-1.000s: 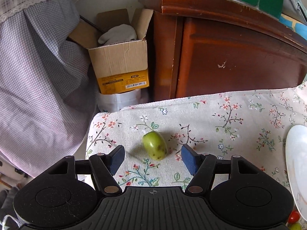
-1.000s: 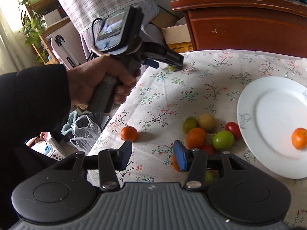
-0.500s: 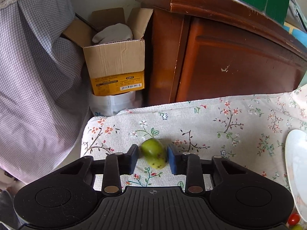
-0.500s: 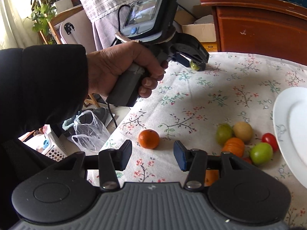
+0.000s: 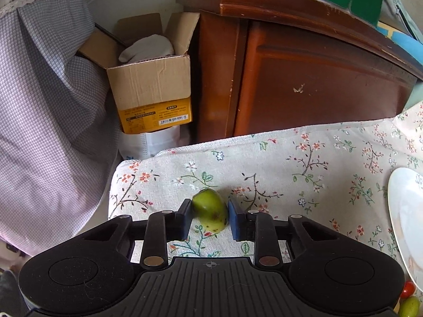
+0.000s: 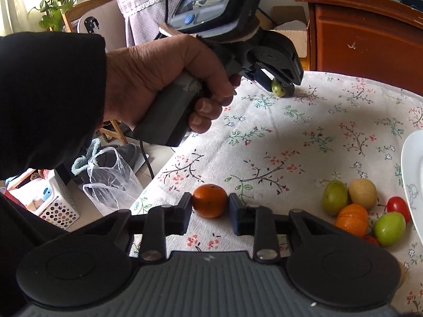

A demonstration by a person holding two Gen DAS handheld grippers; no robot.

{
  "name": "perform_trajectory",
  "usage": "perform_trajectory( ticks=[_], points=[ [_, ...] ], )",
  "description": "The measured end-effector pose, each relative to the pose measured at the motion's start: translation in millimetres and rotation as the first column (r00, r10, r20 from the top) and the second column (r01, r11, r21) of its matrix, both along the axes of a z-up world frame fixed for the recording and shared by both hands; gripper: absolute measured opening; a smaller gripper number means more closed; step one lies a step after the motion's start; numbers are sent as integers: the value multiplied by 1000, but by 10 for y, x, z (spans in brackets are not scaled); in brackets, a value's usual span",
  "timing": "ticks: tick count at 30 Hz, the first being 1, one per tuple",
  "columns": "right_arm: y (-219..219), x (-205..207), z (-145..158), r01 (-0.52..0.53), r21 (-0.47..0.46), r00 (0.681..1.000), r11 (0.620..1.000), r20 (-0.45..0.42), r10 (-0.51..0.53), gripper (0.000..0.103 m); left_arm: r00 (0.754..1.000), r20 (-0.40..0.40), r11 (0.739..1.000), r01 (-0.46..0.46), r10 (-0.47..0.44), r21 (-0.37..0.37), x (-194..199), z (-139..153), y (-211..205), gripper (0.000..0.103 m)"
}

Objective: Organize fruits
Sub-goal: 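Close the left tool on the green plum while the right tool grasps an orange, then carry the green plum onto the plate and open the left tool while the right tool carries its orange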

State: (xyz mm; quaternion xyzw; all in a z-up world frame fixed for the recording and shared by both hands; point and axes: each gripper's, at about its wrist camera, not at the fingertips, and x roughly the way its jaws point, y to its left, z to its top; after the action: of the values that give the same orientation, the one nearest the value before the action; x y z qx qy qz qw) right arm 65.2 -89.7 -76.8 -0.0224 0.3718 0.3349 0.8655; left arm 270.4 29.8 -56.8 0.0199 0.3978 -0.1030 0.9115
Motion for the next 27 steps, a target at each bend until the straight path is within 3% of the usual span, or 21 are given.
perform_trajectory(
  ticks=[5, 8, 13, 21, 27],
  points=[
    [-179, -38, 156, 46, 18, 999, 999, 0, -46, 29, 999, -11, 998, 37, -38, -41, -89, 22, 10, 26],
    [-447, -57, 397, 96, 22, 995, 995, 29, -96, 29, 998, -13, 998, 53, -54, -33, -176, 43, -6, 26],
    [-778, -38, 546, 158, 14, 987, 987, 24, -158, 29, 997, -14, 996, 82, -82, -21, -379, 109, -77, 26],
    [-1218, -119, 604, 248, 40, 969, 968, -24, -247, 29, 992, -9, 992, 124, -124, -6, -841, 257, -331, 26],
    [-1373, -169, 635, 277, 64, 961, 959, -4, -277, 29, 988, 19, 988, 156, -155, -22, -1223, 392, -517, 26]
  ],
)
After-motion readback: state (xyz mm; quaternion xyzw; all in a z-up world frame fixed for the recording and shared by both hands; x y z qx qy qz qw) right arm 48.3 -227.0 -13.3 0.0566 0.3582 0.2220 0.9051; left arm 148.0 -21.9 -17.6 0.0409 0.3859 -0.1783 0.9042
